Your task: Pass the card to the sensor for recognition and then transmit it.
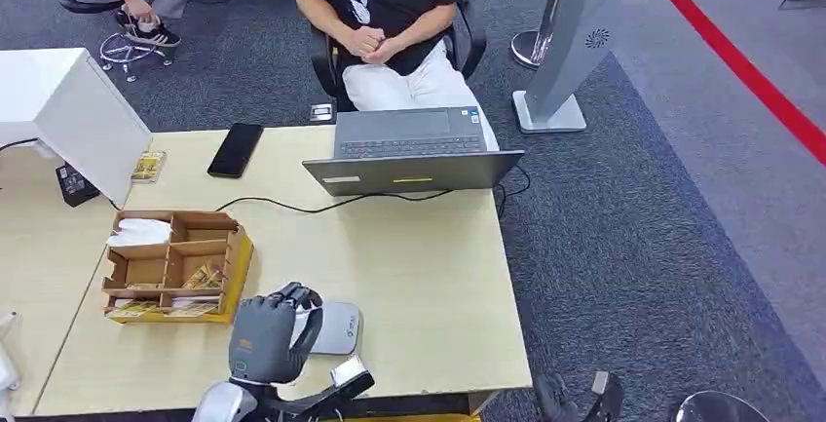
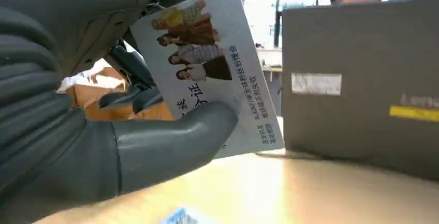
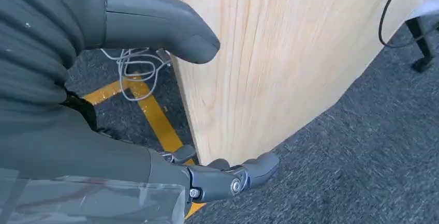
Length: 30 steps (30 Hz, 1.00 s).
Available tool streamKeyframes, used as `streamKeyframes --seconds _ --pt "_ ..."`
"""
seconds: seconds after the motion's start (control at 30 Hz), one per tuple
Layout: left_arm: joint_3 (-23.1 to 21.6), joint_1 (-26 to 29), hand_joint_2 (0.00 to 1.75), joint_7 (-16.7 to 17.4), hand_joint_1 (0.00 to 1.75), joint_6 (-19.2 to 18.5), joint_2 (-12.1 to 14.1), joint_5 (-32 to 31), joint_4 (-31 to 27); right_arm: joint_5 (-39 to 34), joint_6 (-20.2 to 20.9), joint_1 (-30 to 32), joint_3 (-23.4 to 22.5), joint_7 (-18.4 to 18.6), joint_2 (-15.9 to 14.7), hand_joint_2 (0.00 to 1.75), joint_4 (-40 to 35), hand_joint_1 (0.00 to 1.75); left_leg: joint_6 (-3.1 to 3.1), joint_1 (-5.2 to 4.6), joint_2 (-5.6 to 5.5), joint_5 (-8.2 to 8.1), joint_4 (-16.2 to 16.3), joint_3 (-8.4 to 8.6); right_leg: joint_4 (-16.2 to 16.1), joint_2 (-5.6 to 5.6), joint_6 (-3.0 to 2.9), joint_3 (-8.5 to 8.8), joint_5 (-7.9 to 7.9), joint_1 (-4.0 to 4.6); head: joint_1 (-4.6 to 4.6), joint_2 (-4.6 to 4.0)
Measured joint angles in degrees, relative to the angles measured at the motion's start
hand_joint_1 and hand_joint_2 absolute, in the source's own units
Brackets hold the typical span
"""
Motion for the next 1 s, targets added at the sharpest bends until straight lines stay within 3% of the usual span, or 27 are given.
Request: streamKeyframes --seconds 0.2,0.43,0.8,0.87,1.0 --pt "-1.88 -0.29 1.75 2.28 1.75 1.75 0.02 2.58 8.6 0.24 0.44 0.12 -0.48 0.09 0.0 1.75 0.0 0.0 0.0 0.0 -0.01 0.0 0.0 -0.01 0.0 0.01 0.0 0.0 0.0 0.0 0.0 0.0" --pt "-2.47 -1.53 1.75 2.47 1.75 3.41 0.02 4.48 16.4 0.46 0.85 0.43 -0.98 0.09 0.0 1.75 -0.04 0.0 0.0 0.0 -0.07 0.0 0.0 0.01 0.0 -0.07 0.01 0.05 -0.01 0.0 0.0 0.0" --pt "-3.63 -3.7 1.75 2.82 1.75 5.25 -0.33 3.8 20.14 1.29 0.81 0.57 -1.14 0.18 0.0 1.75 -0.09 0.0 0.03 0.0 -0.23 0.02 -0.01 0.23 0.0 -0.23 0.02 0.35 -0.02 0.0 0.02 0.0" --pt "-3.65 -3.79 1.75 3.46 1.75 7.02 -0.33 1.66 20.11 1.42 0.61 0.57 -1.14 0.28 0.0 1.75 -0.09 0.0 0.02 0.0 -0.22 0.03 -0.01 0.23 0.0 -0.22 0.02 0.35 -0.02 0.0 0.0 0.0" --pt "-3.61 -3.79 1.75 4.13 1.75 5.73 -0.31 -1.07 17.1 2.38 -0.15 0.5 -1.14 0.42 0.0 1.75 -0.09 0.0 0.02 0.0 -0.24 0.04 0.0 0.22 0.0 -0.23 0.02 0.35 -0.01 0.0 0.0 0.0"
